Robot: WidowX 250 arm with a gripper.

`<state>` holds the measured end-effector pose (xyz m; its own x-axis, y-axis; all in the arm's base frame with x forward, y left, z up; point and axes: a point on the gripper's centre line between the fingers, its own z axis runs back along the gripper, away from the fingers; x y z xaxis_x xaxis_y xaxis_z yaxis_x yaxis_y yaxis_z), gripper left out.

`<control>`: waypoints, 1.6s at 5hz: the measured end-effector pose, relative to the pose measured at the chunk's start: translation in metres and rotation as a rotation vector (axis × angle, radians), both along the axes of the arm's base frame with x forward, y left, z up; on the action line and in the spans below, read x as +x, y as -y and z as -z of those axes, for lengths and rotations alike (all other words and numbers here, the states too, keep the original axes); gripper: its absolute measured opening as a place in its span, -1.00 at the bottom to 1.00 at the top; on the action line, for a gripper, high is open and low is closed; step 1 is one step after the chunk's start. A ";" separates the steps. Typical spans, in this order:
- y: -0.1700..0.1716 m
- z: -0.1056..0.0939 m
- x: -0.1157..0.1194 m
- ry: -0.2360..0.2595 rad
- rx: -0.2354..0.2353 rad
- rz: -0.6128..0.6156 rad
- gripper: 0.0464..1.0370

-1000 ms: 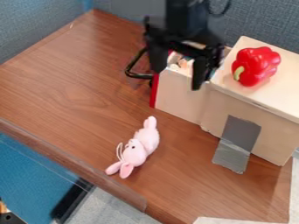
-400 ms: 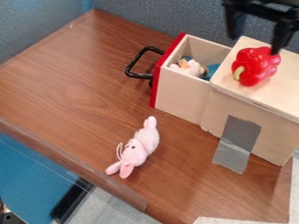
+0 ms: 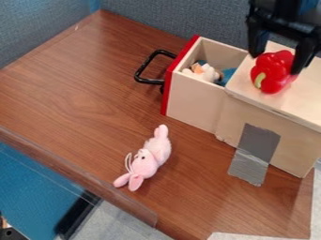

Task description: Move the red pepper to the left side of the table

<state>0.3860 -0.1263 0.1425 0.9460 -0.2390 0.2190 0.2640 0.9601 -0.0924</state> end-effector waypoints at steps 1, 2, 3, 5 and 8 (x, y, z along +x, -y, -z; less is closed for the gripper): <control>-0.002 0.019 0.002 -0.043 0.034 0.016 0.92; -0.003 0.022 0.000 -0.049 0.038 0.032 0.84; -0.004 0.018 -0.004 -0.048 0.035 0.029 0.68; -0.078 -0.017 -0.018 -0.026 -0.035 -0.240 0.68; -0.221 0.056 -0.078 -0.110 -0.013 -0.500 0.68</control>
<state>0.3076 0.0945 0.0869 0.9616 0.2505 0.1120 -0.2391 0.9652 -0.1061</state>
